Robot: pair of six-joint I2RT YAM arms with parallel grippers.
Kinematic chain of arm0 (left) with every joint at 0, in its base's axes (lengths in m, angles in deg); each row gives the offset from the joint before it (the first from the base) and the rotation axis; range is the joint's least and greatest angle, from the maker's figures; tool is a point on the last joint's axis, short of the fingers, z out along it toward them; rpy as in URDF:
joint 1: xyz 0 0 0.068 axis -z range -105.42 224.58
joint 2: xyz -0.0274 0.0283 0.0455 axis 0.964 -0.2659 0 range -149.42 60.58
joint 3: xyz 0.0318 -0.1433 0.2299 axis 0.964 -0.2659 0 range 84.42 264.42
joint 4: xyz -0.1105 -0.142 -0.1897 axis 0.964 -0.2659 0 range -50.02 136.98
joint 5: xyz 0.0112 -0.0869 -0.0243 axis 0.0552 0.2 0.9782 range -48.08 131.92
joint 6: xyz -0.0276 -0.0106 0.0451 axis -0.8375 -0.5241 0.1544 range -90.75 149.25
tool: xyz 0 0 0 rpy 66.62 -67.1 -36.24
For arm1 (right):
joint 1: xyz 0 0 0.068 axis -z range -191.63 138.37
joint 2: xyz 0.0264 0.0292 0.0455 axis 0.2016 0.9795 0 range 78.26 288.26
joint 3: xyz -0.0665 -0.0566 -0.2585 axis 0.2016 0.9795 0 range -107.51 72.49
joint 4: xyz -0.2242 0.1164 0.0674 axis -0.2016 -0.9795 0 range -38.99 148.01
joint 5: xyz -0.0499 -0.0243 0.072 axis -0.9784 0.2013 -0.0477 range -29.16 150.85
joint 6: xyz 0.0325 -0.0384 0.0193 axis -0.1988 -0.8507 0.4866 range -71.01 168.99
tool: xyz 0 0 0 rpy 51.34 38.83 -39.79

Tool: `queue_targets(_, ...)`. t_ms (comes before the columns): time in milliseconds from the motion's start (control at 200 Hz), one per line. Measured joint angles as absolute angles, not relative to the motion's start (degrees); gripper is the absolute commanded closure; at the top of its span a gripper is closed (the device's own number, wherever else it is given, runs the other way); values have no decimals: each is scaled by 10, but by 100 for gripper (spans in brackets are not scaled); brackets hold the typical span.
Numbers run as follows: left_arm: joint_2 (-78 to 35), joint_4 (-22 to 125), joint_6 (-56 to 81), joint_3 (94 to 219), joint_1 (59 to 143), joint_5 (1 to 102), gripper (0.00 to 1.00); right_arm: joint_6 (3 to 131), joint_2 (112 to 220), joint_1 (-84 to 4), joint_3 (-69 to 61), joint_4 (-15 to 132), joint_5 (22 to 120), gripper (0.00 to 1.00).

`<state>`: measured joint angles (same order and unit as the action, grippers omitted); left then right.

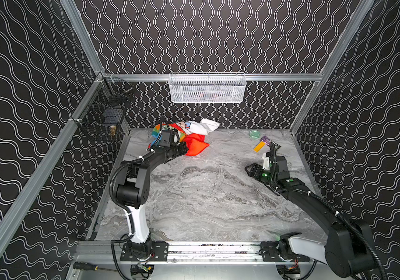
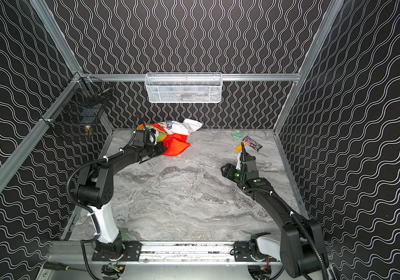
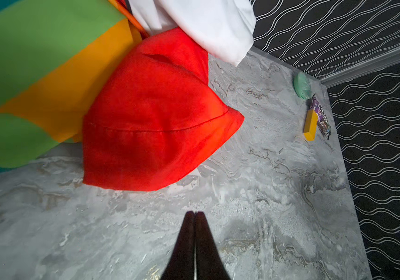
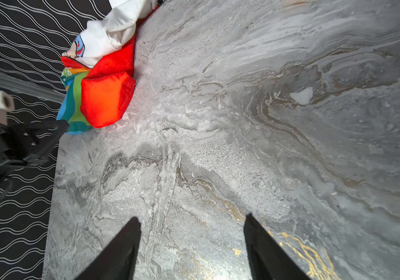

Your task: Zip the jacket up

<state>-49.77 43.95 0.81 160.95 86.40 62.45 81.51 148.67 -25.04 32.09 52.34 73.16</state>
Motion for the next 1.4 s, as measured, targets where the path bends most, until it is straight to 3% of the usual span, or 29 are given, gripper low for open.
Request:
queue_targets(95,-495,424,9,1615,865,601,45,815,1488,-253,317,521,732,19)
queue_targets(245,-503,395,28,1641,865,564,39,815,1480,-255,316,518,732,15)
queue_targets(505,-575,359,70,1704,865,519,33,826,1497,-280,313,537,760,11)
queue_targets(701,-622,353,85,1733,865,510,34,830,1528,-319,288,560,771,7)
queue_targets(781,-633,355,85,1737,865,513,42,832,1537,-329,286,567,775,7)
queue_targets(921,-648,364,84,1750,865,529,82,839,1547,-337,285,575,778,13)
queue_targets(1021,-650,367,84,1755,865,541,97,841,1549,-339,285,575,778,18)
queue_targets(1401,-516,379,69,1641,871,552,100,844,1555,-340,276,575,774,13)
